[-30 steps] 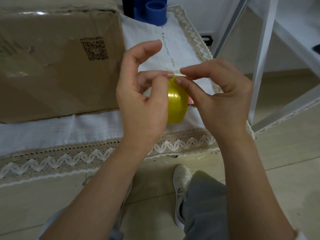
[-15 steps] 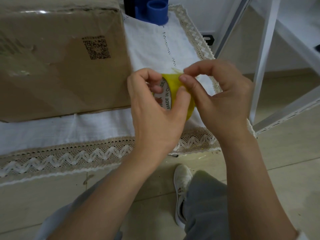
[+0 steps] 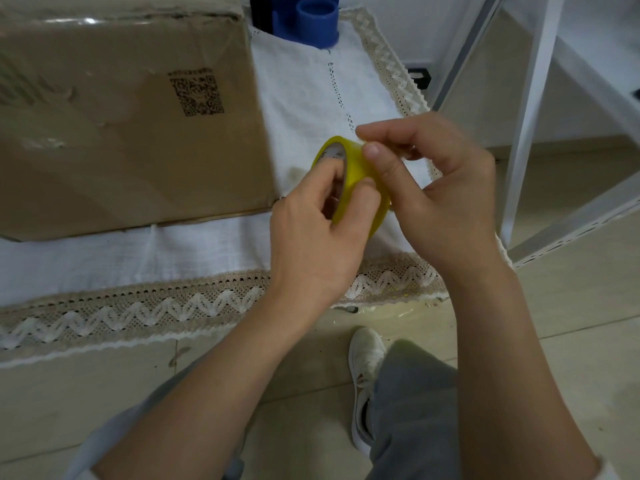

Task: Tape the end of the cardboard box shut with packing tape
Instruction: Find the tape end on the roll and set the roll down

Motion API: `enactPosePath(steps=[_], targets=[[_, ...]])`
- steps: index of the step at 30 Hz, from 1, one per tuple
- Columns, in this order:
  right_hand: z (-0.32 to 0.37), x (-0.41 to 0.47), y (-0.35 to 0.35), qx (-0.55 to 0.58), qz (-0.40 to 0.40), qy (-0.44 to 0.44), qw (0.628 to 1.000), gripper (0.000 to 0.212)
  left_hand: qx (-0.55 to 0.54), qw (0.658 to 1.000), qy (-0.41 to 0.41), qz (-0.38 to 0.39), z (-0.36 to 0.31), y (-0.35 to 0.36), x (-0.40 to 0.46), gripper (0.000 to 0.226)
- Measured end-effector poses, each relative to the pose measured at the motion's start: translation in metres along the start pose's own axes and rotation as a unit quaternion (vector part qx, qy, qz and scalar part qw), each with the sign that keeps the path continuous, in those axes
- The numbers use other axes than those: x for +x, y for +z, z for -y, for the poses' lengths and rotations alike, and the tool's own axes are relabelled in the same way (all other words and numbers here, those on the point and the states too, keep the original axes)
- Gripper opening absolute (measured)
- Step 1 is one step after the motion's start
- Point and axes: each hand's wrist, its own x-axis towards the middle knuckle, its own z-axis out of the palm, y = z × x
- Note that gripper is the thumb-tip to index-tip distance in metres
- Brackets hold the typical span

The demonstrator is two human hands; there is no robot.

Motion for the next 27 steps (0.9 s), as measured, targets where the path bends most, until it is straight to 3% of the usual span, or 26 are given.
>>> enactPosePath(steps=[9, 13, 27], targets=[[0.0015, -0.0002, 0.0015, 0.049, -0.022, 0.03, 0.998, 0.012, 0.009, 1.0, 0.021, 0.014, 0.0014, -0.0028, 0.0021, 0.011], [0.003, 0.0003, 0.003, 0.097, -0.045, 0.076, 0.991, 0.013, 0.019, 0.999, 0.025, 0.013, 0.0028, -0.0026, 0.0027, 0.011], [-0.0004, 0.0019, 0.005, 0.122, -0.082, 0.073, 0.986, 0.02, 0.003, 0.998, 0.063, 0.019, 0.0068, -0.0047, 0.0077, 0.02]])
